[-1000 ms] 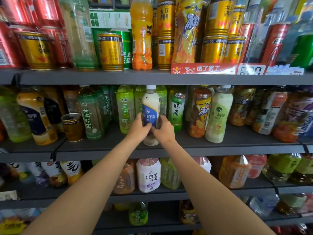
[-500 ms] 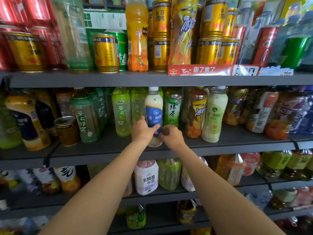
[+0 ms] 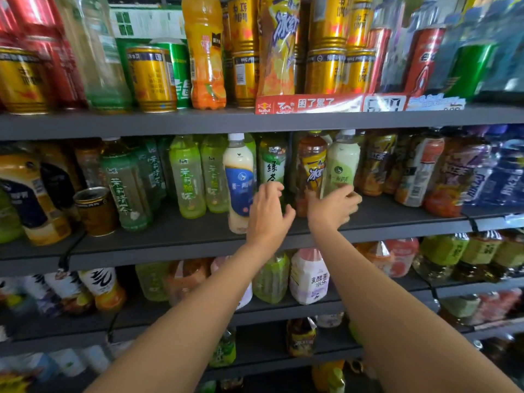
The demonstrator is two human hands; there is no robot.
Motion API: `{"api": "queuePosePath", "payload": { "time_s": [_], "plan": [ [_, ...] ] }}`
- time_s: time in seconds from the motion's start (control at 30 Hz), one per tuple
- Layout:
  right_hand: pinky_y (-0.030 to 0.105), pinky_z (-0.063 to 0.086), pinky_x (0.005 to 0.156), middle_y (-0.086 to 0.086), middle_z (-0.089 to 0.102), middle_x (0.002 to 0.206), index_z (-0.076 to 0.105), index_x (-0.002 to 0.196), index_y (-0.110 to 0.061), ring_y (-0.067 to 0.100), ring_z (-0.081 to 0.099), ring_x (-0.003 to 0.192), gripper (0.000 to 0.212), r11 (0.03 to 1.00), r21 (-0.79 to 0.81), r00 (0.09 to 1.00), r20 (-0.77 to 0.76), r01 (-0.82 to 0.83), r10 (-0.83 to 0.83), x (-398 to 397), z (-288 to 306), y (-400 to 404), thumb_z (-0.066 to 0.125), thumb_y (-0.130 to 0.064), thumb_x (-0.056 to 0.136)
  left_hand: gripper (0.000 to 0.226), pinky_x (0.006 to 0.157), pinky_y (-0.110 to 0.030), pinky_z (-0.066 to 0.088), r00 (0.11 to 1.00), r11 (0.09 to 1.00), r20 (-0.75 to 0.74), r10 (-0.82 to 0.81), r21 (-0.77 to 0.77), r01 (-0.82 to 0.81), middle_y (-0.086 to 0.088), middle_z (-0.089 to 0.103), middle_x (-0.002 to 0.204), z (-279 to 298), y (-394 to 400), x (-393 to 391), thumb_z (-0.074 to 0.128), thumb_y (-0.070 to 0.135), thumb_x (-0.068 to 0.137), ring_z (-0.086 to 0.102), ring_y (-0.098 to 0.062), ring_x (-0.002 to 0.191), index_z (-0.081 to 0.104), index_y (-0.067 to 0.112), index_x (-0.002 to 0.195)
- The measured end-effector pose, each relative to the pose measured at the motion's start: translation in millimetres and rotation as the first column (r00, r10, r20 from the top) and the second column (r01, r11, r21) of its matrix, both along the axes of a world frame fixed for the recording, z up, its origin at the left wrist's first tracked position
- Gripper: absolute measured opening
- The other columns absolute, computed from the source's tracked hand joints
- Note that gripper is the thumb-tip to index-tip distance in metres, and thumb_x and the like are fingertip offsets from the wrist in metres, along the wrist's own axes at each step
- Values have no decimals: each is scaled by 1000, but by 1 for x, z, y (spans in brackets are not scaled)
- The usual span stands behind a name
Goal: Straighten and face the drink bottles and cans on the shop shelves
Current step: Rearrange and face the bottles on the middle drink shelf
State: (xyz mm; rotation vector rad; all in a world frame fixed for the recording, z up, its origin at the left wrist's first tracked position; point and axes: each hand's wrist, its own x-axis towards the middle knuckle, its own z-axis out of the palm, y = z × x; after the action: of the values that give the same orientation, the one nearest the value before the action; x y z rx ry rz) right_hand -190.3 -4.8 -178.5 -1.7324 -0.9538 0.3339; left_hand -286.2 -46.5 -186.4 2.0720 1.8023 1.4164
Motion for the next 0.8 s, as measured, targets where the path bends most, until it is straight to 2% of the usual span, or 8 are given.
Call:
{"api": "queuePosePath", "payload": {
  "time_s": [0.1, 0.2, 0.27, 0.33, 0.43, 0.6, 0.67, 0.8],
  "plan": [
    [47, 33, 101, 15, 31, 138, 32, 133, -7, 34, 34, 126, 71, 1000, -30, 1000, -15, -5, 4, 34, 2, 10, 71, -33, 79, 41, 91, -37, 43, 1000, 997, 12, -14, -70, 15, -9, 49, 121, 1, 11, 27, 58, 17, 87, 51, -23, 112, 44, 9, 124],
    [47, 32, 106, 15, 34, 142, 27, 138, -7, 34, 33, 132, 85, 967, -172, 982, -27, -187, 185, 70, 0, 30, 73, -43, 75, 42, 92, -36, 44, 997, 996, 77, 10, -92, -3, -9, 49, 123, -1, 26, 52, 59, 18, 87, 52, -24, 112, 43, 7, 124],
    [45, 39, 102, 15, 46, 136, 36, 131, -6, 34, 43, 127, 78, 913, -208, 935, -33, -352, 353, 88, -3, 41, 73, -44, 75, 41, 90, -35, 44, 992, 991, 110, 61, -121, -48, -8, 49, 123, -6, 36, 69, 59, 19, 87, 53, -24, 111, 43, 8, 123],
    [39, 44, 91, 14, 55, 126, 43, 124, -5, 33, 52, 118, 65, 872, -180, 883, 29, -456, 468, 102, -5, 46, 72, -39, 78, 41, 88, -34, 43, 985, 985, 129, 119, -142, -100, -8, 48, 122, -12, 43, 88, 60, 20, 87, 53, -25, 110, 43, 9, 123],
    [38, 45, 84, 15, 58, 121, 46, 121, -4, 35, 55, 112, 56, 863, -142, 860, 99, -485, 500, 124, -6, 48, 70, -36, 81, 43, 93, -36, 41, 954, 954, 152, 259, -194, -228, -10, 44, 126, -15, 50, 109, 59, 21, 88, 46, -27, 116, 42, 12, 126],
    [44, 46, 93, 16, 57, 124, 45, 124, -4, 35, 54, 115, 53, 852, -129, 856, 37, -508, 516, 164, -6, 62, 67, -32, 85, 55, 101, -38, 37, 841, 891, 312, 442, -264, -370, -14, 39, 137, -8, 63, 111, 62, 21, 86, 39, -30, 127, 37, 9, 134],
    [42, 45, 95, 14, 56, 127, 44, 128, -5, 32, 53, 117, 55, 821, -131, 826, 20, -556, 563, 171, -4, 66, 66, -31, 85, 65, 104, -39, 35, 808, 876, 363, 464, -327, -356, -14, 38, 141, -6, 70, 109, 64, 25, 86, 38, -30, 130, 31, 6, 139],
    [39, 45, 95, 13, 56, 127, 44, 130, -5, 31, 53, 118, 57, 764, -110, 762, 64, -636, 644, 168, -9, 64, 68, -29, 84, 75, 105, -43, 36, 815, 871, 375, 443, -397, -290, -13, 42, 142, -7, 89, 111, 68, 30, 83, 39, -32, 131, 29, 6, 142]
  ]
}}
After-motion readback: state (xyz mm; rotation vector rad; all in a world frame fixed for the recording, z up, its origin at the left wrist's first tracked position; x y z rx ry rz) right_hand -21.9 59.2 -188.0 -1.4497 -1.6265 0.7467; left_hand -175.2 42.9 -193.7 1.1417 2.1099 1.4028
